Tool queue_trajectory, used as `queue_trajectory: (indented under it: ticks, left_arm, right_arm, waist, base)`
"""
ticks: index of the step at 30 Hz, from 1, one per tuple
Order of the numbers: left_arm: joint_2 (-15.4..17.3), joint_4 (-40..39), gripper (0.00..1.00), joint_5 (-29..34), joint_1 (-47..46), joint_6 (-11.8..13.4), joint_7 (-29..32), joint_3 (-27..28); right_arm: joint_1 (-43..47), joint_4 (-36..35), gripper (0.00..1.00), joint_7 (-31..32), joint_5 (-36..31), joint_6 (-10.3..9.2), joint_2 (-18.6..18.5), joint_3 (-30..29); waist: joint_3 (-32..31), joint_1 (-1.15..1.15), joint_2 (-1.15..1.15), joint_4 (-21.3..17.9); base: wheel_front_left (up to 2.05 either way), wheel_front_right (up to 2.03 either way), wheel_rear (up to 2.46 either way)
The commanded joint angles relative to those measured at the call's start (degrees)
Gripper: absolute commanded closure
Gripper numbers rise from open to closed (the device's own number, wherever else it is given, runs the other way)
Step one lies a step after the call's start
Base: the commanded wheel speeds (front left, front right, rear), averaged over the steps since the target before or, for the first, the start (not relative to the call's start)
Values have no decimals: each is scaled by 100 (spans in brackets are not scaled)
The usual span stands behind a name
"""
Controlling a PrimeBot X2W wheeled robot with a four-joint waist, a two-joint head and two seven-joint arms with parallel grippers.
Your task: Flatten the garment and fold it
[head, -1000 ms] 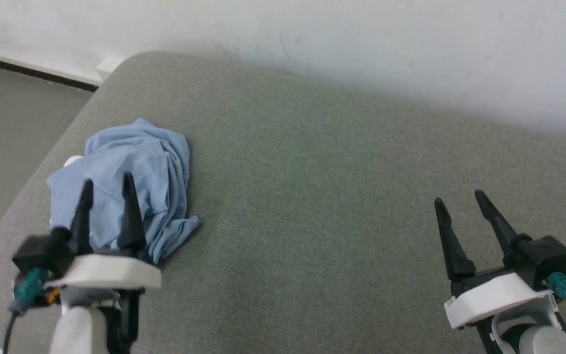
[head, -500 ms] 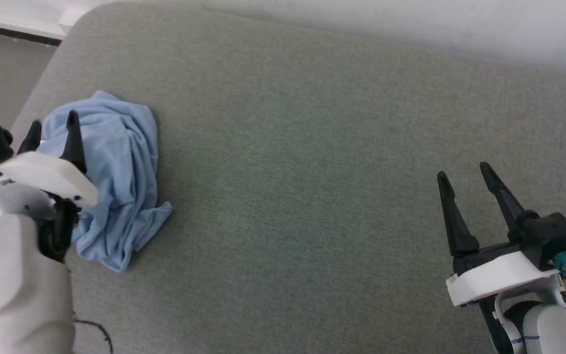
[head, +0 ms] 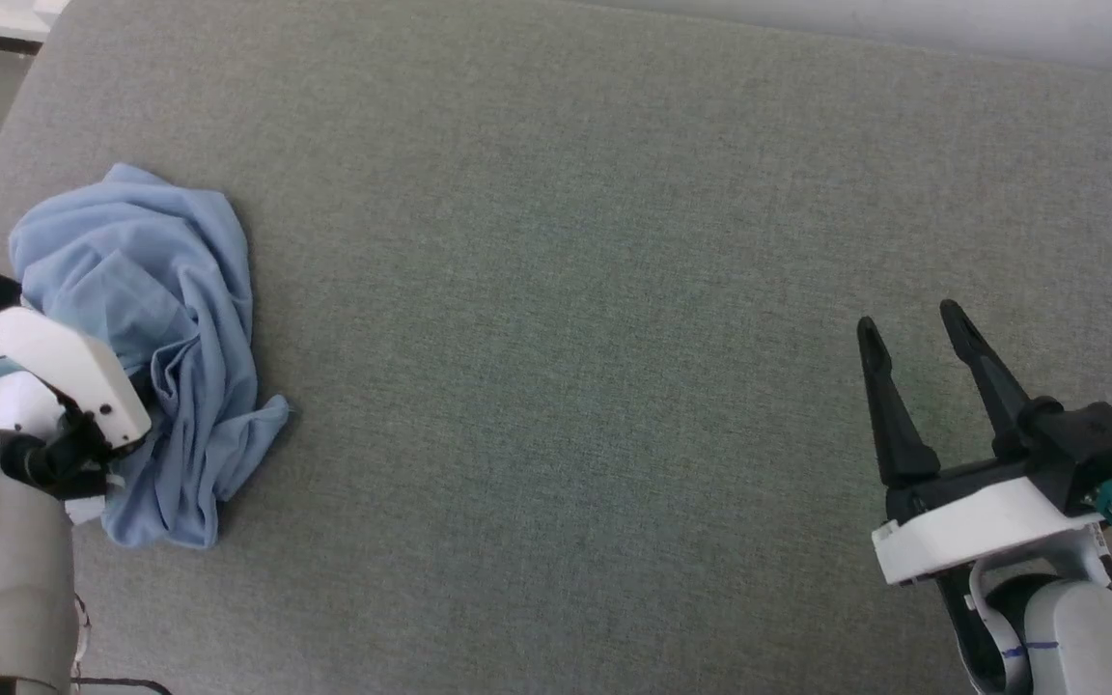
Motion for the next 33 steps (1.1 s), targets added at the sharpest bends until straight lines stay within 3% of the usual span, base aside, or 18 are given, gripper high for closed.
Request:
queue_trajectory:
  ticks: [1,2,3,9,17,19,25,33]
  left_arm:
    - [-89,376,76,-123,89,-47,284,-76]
    - [-89,376,76,-123,89,-47,284,-76]
    - [-71,427,100,-165,56,-55,321,-91]
    - [130,339,100,-110,-206,-89,-245,-313]
    - [236,-497,100,420,-677,102,-2698,-518]
    - [220,-597,100,474,-721,116,-2969,-549]
    - [83,-1224,100,698,-949,94,-4122,-780]
    - [-498,-2320,100,619,-771,53,-4309,-1138]
  right_arm:
    - [-130,13,0,-27,51,-4,6,22]
    - [-130,13,0,-27,51,-4,6,22]
    - [-136,17,0,-31,69,-4,7,25]
    - [-46,97,0,-76,153,-4,7,-47]
    - [175,268,0,-282,309,-4,7,-115]
    - [201,285,0,-308,331,-4,7,-138]
    - [363,337,0,-396,422,-4,7,-341]
    - [534,279,0,-408,457,-4,7,-591]
  waist:
    - [-10,0,0,19]
    - [-10,0,0,19]
    - [-22,0,0,31]
    - [-284,0,0,164]
    - [-997,0,0,131]
    - [-1076,0,0,93]
    - [-1413,0,0,-295]
    - [-1635,0,0,-1239]
  base:
    - [0,0,0]
    - [0,0,0]
    - [0,0,0]
    - [0,0,0]
    - [0,0,0]
    - [0,0,0]
    - [0,0,0]
    - [0,0,0]
